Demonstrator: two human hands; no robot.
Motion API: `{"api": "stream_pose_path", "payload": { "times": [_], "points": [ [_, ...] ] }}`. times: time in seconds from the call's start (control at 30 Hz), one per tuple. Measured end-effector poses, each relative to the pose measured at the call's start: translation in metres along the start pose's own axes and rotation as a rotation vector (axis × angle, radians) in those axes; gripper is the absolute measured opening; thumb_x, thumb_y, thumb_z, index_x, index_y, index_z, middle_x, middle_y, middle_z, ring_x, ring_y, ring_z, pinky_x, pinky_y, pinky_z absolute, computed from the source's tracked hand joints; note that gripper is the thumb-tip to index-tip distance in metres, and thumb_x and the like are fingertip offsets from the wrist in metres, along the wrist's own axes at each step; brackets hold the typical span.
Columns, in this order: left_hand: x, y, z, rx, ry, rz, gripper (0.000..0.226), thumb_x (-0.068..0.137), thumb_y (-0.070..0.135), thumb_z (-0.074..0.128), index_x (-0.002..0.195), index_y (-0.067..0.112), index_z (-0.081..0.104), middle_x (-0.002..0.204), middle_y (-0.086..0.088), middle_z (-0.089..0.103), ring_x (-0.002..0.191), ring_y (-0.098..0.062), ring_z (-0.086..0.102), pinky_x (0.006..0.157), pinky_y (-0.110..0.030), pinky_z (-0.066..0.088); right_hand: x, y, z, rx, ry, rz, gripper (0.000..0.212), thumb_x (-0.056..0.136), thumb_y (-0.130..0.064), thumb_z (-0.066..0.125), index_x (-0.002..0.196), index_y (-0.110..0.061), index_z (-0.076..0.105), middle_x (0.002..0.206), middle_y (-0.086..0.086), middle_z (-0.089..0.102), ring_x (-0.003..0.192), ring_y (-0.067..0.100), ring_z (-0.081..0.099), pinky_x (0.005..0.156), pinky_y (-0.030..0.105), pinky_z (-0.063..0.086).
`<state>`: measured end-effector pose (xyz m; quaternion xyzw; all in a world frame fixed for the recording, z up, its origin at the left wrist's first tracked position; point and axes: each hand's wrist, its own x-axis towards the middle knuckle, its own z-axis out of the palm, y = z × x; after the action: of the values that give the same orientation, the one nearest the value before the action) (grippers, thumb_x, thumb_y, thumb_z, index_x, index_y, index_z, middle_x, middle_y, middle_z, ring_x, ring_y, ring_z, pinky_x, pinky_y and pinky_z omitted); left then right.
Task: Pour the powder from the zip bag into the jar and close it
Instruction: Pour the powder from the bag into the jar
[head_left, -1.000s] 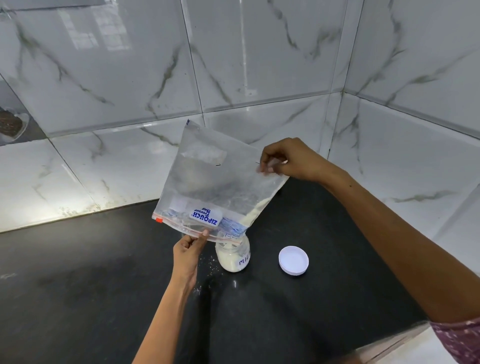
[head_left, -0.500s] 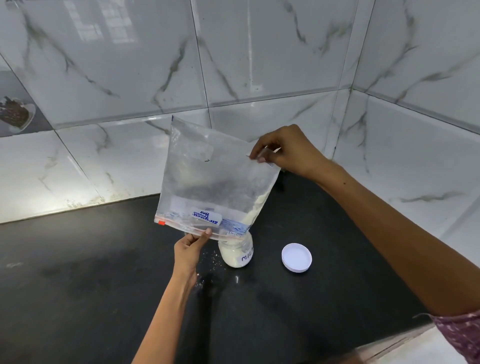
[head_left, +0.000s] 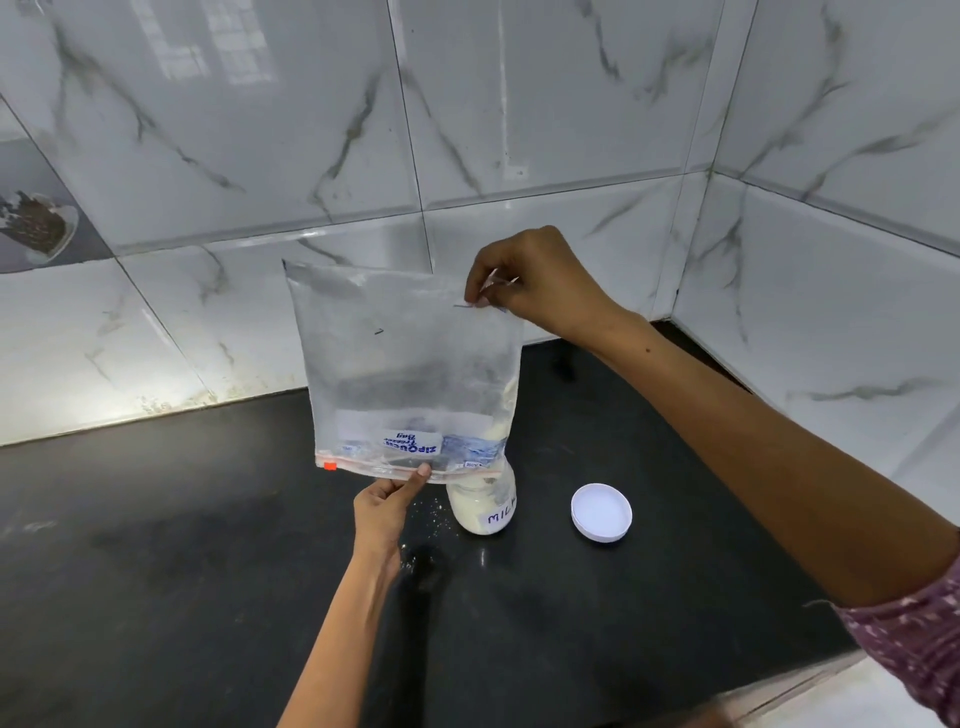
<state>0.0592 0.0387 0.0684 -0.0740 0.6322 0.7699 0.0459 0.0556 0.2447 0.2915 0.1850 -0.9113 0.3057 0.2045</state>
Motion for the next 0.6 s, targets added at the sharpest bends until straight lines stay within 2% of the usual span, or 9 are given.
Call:
{"api": "stream_pose_path", "payload": {
  "times": [0.1,0.17,0.33,0.43,0.53,0.6],
  "points": [
    [0.001,0.0,0.0,0.01,0.024,-0.015,0.012,0.077,0.016,0.076,0.078,0.005,0.072,0.077,0.005,0.075,0.074,0.001,0.067,0.074,-0.016,0.045,0.0,0.0,0.001,-0.008,-0.027,0.009,0.015,0.075,0.006,0.066,0.082,-0.005,0.073,0.076,-0.001,0.07,0.073,0.014,0.067,0.078,0.029,0.054],
    [0.001,-0.001,0.0,0.004,0.018,-0.016,0.012,0.077,0.015,0.076,0.073,0.005,0.07,0.071,0.006,0.074,0.069,0.001,0.065,0.076,-0.018,0.045,0.001,0.001,-0.001,-0.003,-0.008,0.006,0.015,0.074,0.006,0.068,0.081,-0.006,0.073,0.074,-0.005,0.067,0.068,0.01,0.064,0.076,0.026,0.053],
    [-0.001,-0.002,0.0,-0.028,-0.018,-0.005,0.015,0.077,0.013,0.075,0.089,0.004,0.073,0.092,-0.003,0.075,0.093,-0.012,0.067,0.094,-0.029,0.046,0.005,0.002,-0.005,0.035,0.014,0.024,0.014,0.072,0.008,0.067,0.076,-0.005,0.07,0.067,-0.01,0.066,0.059,-0.002,0.063,0.061,0.006,0.043],
    [-0.003,-0.003,0.002,-0.012,-0.007,-0.002,0.015,0.076,0.015,0.076,0.089,0.007,0.074,0.091,-0.003,0.076,0.093,-0.013,0.068,0.097,-0.032,0.046,0.002,-0.001,0.002,0.056,-0.012,0.021,0.01,0.073,0.007,0.064,0.078,-0.001,0.061,0.076,0.004,0.069,0.066,0.001,0.063,0.06,0.014,0.048],
    [-0.004,-0.006,0.0,-0.047,0.01,-0.003,0.018,0.076,0.015,0.076,0.092,0.008,0.074,0.095,-0.005,0.075,0.1,-0.018,0.067,0.101,-0.037,0.045,0.001,0.004,-0.002,0.018,-0.031,0.096,0.029,0.073,-0.006,0.076,0.091,-0.008,0.053,0.09,0.003,0.062,0.078,0.01,0.056,0.061,0.011,0.043],
    [-0.006,-0.006,0.0,-0.062,0.021,0.016,0.021,0.075,0.014,0.076,0.095,0.007,0.073,0.098,-0.007,0.074,0.103,-0.021,0.066,0.102,-0.039,0.044,-0.002,0.01,-0.012,-0.026,-0.128,0.176,0.038,0.072,-0.012,0.079,0.097,-0.017,0.05,0.095,0.002,0.061,0.075,0.005,0.055,0.054,0.007,0.041]
  ]
}}
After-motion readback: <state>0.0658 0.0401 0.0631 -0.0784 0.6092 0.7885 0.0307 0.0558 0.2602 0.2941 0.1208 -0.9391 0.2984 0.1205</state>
